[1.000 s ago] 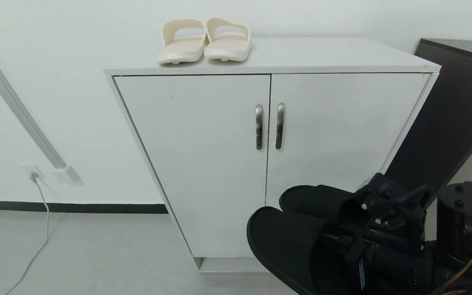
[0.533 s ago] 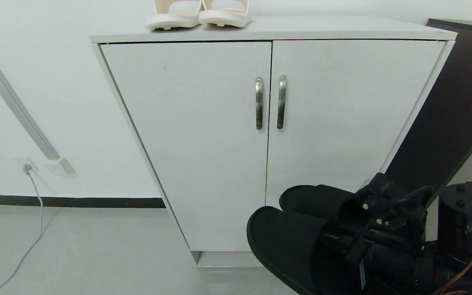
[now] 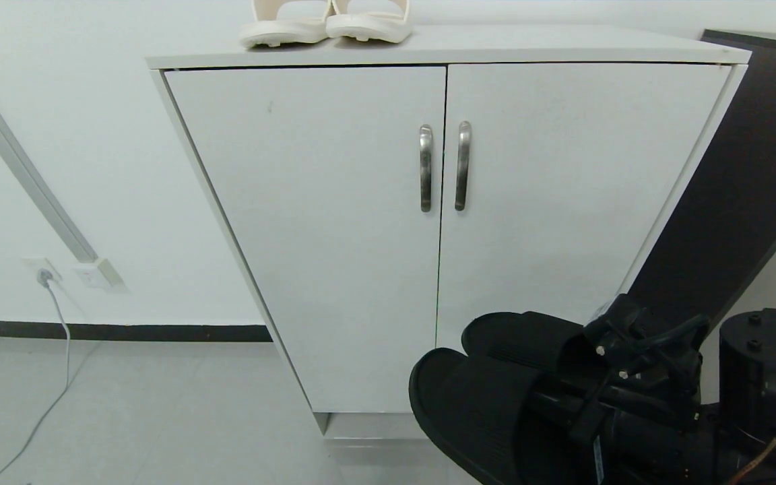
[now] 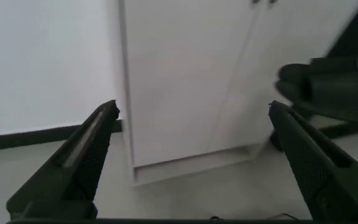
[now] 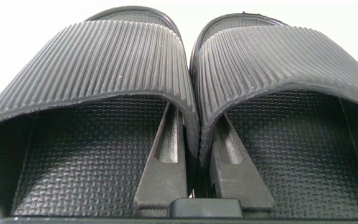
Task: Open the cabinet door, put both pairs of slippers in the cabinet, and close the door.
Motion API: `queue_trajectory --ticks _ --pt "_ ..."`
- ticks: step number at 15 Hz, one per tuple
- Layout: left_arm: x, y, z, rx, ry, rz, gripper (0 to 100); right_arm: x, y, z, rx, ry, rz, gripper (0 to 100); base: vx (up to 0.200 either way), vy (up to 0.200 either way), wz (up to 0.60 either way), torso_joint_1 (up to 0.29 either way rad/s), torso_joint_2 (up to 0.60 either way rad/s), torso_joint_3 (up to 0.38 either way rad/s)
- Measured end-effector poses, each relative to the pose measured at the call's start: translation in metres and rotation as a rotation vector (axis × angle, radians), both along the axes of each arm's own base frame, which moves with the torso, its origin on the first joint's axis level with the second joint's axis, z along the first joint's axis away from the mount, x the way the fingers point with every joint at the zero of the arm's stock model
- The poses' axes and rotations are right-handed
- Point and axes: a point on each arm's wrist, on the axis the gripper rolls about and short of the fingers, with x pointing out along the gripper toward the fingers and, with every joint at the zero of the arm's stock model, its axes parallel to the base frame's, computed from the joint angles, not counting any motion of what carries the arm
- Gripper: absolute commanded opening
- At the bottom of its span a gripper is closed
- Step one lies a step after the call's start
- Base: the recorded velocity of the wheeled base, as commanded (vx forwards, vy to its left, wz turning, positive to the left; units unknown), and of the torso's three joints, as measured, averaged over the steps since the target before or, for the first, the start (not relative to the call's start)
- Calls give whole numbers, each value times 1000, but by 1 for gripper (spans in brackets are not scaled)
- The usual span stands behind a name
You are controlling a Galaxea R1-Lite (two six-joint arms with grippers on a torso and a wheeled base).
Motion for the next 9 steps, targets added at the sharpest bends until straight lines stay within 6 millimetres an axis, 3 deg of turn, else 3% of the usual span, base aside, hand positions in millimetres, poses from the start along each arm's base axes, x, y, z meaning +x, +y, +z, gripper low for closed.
queue_trajectory --ticks 5,9 --pt "68 -12 32 -16 41 -269 100 0 0 -1 4 8 19 0 0 0 0 0 0 0" --pt "122 -43 43 -9 75 -458 100 0 -1 -2 -18 -7 21 0 0 0 0 0 0 0"
